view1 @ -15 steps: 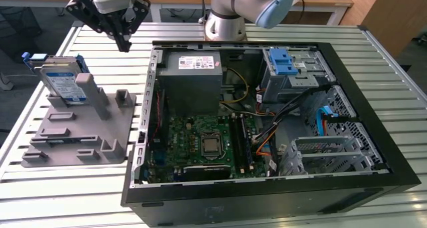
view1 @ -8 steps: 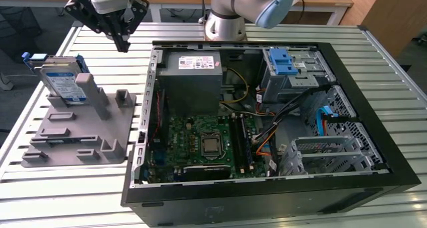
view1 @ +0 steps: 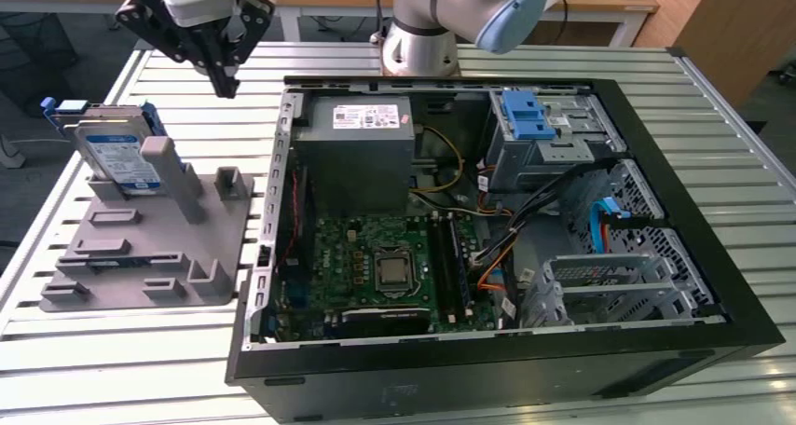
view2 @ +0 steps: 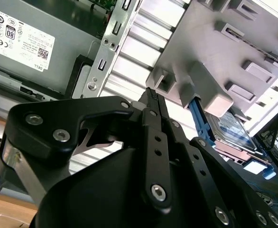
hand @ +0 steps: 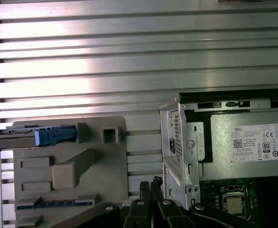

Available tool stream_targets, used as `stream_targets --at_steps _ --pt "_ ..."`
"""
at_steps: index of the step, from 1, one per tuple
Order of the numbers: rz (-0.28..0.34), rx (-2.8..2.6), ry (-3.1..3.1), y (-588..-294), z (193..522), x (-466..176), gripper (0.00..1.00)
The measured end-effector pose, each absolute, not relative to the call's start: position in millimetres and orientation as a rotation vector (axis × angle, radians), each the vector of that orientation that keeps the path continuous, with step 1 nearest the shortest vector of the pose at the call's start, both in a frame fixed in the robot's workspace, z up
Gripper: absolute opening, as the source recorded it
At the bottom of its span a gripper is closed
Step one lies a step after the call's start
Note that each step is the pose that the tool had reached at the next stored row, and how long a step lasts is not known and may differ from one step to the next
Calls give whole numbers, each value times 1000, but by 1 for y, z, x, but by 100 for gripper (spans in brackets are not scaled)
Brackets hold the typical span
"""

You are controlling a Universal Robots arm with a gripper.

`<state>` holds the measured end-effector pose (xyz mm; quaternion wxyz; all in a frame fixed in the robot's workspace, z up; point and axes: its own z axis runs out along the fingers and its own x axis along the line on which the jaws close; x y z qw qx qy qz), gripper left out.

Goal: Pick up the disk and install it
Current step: 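Reach for the disk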

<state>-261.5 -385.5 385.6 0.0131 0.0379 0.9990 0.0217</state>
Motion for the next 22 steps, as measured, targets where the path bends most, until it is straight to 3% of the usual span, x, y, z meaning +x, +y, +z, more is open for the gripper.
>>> stream_targets --at_steps 22 --pt "68 118 3112 -385 384 -270 15"
